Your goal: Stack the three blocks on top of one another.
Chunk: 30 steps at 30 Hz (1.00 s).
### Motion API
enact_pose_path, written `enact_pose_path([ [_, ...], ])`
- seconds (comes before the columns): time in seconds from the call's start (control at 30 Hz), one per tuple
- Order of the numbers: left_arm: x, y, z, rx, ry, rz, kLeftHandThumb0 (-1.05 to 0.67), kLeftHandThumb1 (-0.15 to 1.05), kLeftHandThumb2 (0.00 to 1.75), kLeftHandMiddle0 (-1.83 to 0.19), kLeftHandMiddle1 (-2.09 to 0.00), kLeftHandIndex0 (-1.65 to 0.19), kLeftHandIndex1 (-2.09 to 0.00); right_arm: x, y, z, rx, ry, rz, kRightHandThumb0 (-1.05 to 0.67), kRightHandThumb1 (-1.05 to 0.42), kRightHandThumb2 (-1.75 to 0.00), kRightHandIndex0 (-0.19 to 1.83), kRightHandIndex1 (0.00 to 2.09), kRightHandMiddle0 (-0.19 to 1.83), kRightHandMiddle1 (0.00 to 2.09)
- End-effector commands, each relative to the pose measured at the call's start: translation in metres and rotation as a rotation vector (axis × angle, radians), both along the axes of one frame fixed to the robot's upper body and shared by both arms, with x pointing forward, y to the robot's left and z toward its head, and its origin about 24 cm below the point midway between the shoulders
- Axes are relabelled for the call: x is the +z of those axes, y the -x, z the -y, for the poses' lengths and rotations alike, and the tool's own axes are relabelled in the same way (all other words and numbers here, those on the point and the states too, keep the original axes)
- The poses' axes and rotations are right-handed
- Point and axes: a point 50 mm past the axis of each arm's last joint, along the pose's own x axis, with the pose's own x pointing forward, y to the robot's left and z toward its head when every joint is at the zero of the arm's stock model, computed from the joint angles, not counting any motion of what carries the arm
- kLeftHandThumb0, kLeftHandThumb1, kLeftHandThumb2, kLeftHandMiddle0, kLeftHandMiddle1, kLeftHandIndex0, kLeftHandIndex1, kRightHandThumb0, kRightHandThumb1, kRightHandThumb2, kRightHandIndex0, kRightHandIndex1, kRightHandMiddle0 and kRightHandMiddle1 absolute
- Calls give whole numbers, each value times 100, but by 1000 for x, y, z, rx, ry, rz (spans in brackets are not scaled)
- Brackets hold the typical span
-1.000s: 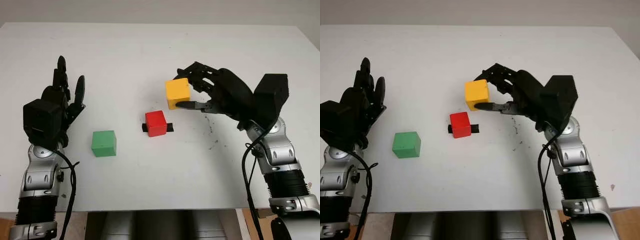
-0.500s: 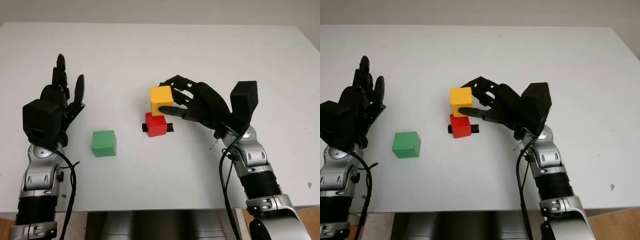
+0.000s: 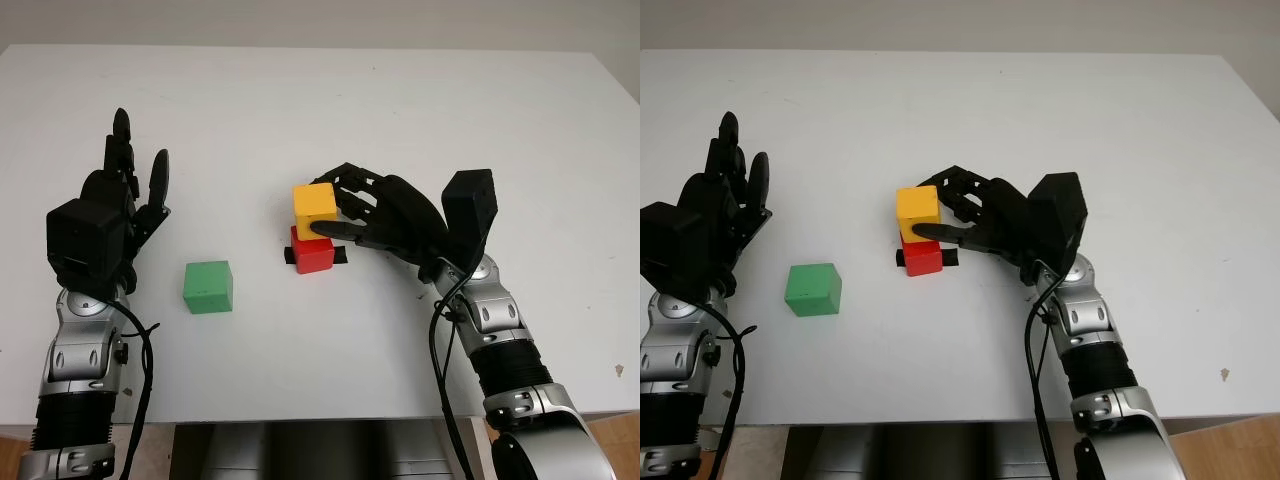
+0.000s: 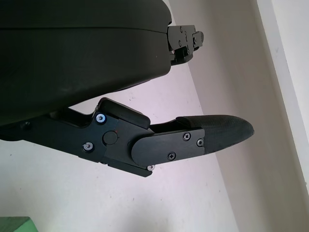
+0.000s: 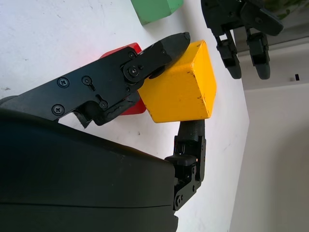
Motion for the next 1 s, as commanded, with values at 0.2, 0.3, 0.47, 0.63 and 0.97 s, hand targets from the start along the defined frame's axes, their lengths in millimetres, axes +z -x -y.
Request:
enact_pose_path([
  [0.2,0,2,2,-9,-6,6,-82,105,60,19,-5,12,-5,6,-3,3,4,10,9,-50,-90,-5,17,5,42,161],
  [0.3,0,3,2,-10,-14,7,-81,105,60,19,-4,12,-5,5,-3,4,14,6,2,-50,-90,-5,16,5,41,161],
  [0.47,0,3,2,-7,-11,7,-83,105,60,18,-5,12,-5,4,-2,6,24,19,6,-50,-89,-5,17,5,42,162],
  [0.63,0,3,1,-8,-7,8,-82,105,59,18,-5,12,-5,2,-1,10,27,33,4,-49,-90,-6,16,5,41,161],
  [0.97,0,2,3,-22,-3,3,-82,105,58,19,-5,12,-5,-1,-1,11,27,58,-8,-49,-90,-5,15,5,41,163],
])
